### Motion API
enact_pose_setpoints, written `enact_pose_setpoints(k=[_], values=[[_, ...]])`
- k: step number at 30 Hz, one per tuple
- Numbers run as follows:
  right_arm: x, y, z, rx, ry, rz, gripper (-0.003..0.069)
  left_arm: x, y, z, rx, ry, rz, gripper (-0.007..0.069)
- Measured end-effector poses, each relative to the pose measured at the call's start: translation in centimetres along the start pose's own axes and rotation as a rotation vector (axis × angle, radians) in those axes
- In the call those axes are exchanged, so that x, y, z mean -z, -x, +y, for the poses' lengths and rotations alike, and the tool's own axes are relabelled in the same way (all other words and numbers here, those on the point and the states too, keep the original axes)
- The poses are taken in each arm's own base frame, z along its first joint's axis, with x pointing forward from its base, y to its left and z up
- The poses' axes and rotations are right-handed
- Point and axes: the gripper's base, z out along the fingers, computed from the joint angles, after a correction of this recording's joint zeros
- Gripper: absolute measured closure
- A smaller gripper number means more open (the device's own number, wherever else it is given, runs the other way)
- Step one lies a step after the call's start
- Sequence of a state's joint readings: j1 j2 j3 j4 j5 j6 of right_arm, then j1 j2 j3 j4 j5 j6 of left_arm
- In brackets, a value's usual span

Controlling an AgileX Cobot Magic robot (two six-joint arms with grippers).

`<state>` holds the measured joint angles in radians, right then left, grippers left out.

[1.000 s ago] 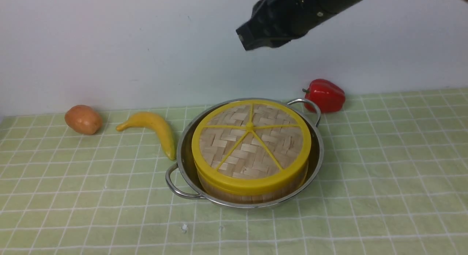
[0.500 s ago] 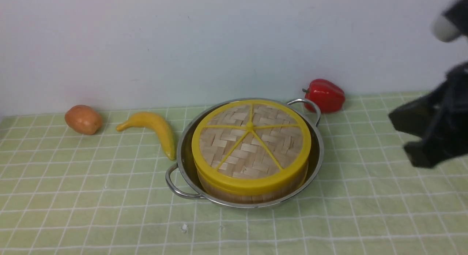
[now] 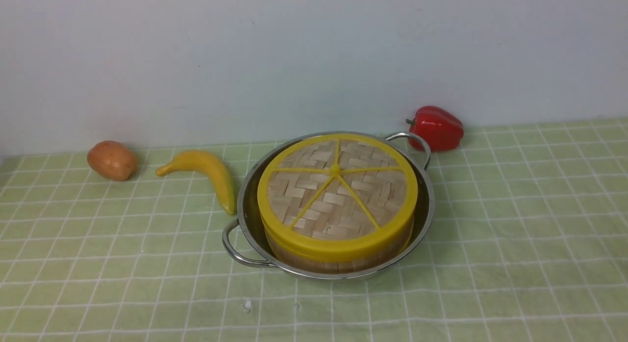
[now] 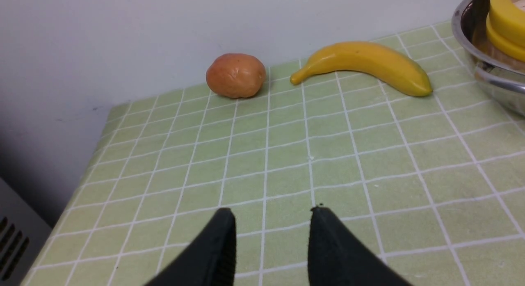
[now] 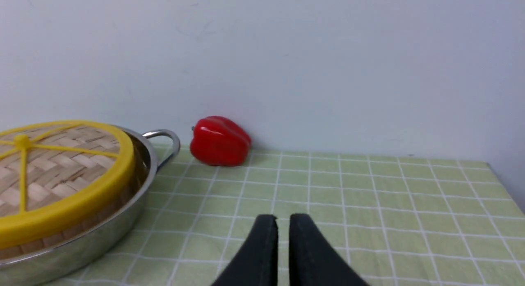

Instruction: Place the steamer in the pot on the green tablecloth, and put the lid on the steamer.

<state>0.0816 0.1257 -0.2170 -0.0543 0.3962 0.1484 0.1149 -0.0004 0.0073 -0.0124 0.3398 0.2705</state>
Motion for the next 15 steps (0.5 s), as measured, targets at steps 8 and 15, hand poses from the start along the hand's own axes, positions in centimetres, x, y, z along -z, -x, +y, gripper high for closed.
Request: enact_pose_setpoints(k=[8, 15], values=[[-0.1, -4.7, -0.4, -0.006, -0.018, 0.037, 0.0563, 0.0, 0.0, 0.0, 0.0, 0.0, 0.0, 0.0382], [-0.6, -6.5, -0.5, -0.041, -0.016, 0.07, 0.0536, 0.0, 0.0, 0.0, 0.0, 0.0, 0.0, 0.0382]])
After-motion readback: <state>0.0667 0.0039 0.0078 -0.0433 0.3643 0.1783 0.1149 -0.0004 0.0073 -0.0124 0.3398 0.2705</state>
